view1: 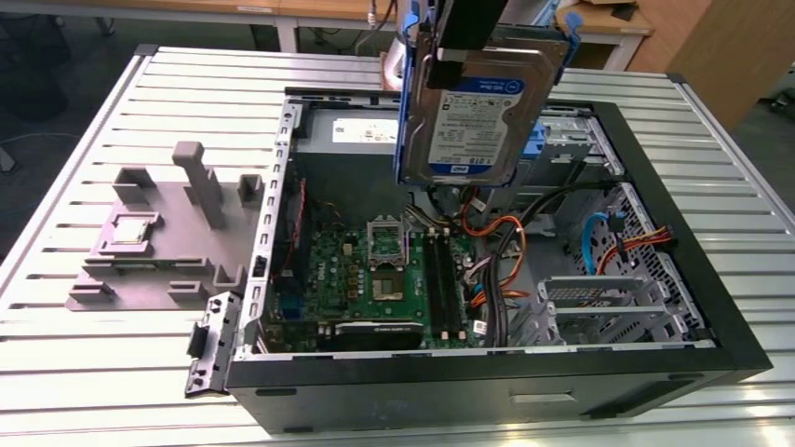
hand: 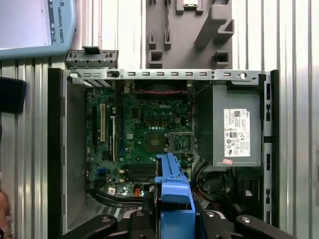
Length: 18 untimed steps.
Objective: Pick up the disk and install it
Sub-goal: 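Insert the disk into the insertion slot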
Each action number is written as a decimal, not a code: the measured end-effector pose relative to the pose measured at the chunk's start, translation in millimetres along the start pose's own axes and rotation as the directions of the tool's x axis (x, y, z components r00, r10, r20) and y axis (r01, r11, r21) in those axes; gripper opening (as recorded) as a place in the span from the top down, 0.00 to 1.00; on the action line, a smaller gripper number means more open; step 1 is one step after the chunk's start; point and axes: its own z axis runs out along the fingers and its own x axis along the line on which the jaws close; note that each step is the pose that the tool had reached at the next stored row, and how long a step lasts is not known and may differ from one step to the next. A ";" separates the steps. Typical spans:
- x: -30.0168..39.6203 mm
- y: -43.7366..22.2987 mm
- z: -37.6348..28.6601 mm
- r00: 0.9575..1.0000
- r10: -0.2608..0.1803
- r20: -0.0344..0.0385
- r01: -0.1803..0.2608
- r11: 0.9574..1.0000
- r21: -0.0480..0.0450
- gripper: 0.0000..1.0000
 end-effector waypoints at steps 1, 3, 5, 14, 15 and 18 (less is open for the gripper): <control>1.7 -0.1 -0.1 1.000 0.000 0.000 0.000 1.000 0.000 0.63; 7.4 -0.6 -0.2 1.000 0.000 -0.001 0.000 1.000 0.000 0.63; 18.9 -1.6 -0.3 1.000 0.000 -0.001 0.000 1.000 0.000 0.63; 25.8 -13.0 0.5 1.000 0.000 -0.001 0.000 1.000 0.000 0.63; 25.8 -16.3 0.6 1.000 0.000 -0.001 0.000 1.000 0.000 0.63; 25.9 -24.8 1.1 1.000 0.000 -0.001 0.000 1.000 0.000 0.63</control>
